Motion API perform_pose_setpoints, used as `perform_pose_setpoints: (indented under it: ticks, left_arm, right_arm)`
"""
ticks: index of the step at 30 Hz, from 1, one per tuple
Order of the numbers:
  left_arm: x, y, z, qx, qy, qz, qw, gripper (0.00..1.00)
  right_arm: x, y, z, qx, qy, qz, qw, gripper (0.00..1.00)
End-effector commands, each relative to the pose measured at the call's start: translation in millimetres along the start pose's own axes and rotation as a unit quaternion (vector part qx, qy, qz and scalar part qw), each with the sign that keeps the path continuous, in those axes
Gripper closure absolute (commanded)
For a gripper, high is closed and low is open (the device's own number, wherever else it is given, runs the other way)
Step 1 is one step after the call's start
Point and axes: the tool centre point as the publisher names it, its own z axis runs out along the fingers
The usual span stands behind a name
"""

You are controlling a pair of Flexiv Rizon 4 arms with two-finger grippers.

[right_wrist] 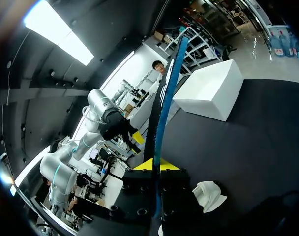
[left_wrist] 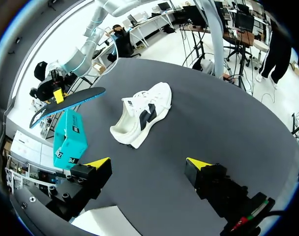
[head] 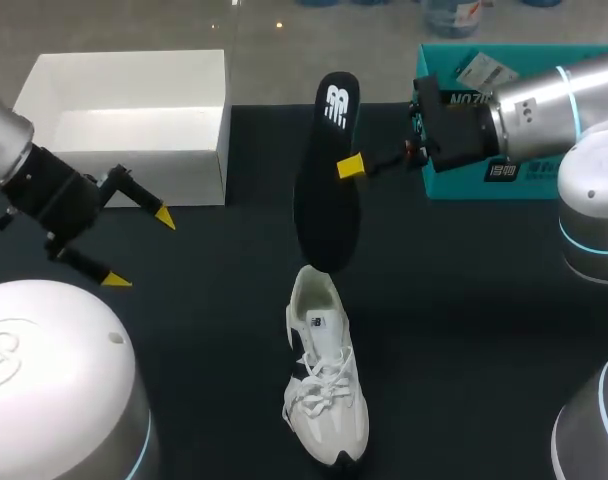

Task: Take the shoe out of the shoebox, open the shoe tongue, remove and reinsert the insole, then place the shoe into the shoebox

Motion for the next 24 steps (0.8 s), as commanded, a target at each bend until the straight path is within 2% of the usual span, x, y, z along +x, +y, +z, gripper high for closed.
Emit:
perform_pose_setpoints:
  ticks: [1, 8, 14, 24]
  left_arm:
    - [10.0, 13.7, 3.8, 0.001, 0.004, -0.014, 1.000, 0.00]
    - [20.9, 26.1, -1.5, -0.011, 0.010, -0.042, 0.999, 0.00]
    - [20.1, 29.3, -4.0, -0.032, 0.024, -0.067, 0.997, 0.00]
    - [20.1, 29.3, -4.0, -0.032, 0.024, -0.067, 0.997, 0.00]
  right_arm:
    - [0.3, -0.6, 0.9, 0.000, -0.001, 0.000, 1.000, 1.00]
    - [0.3, -0.6, 0.9, 0.000, -0.001, 0.000, 1.000, 1.00]
    - [0.3, -0.6, 0.9, 0.000, -0.001, 0.000, 1.000, 1.00]
    - [0.3, -0.6, 0.9, 0.000, -0.001, 0.000, 1.000, 1.00]
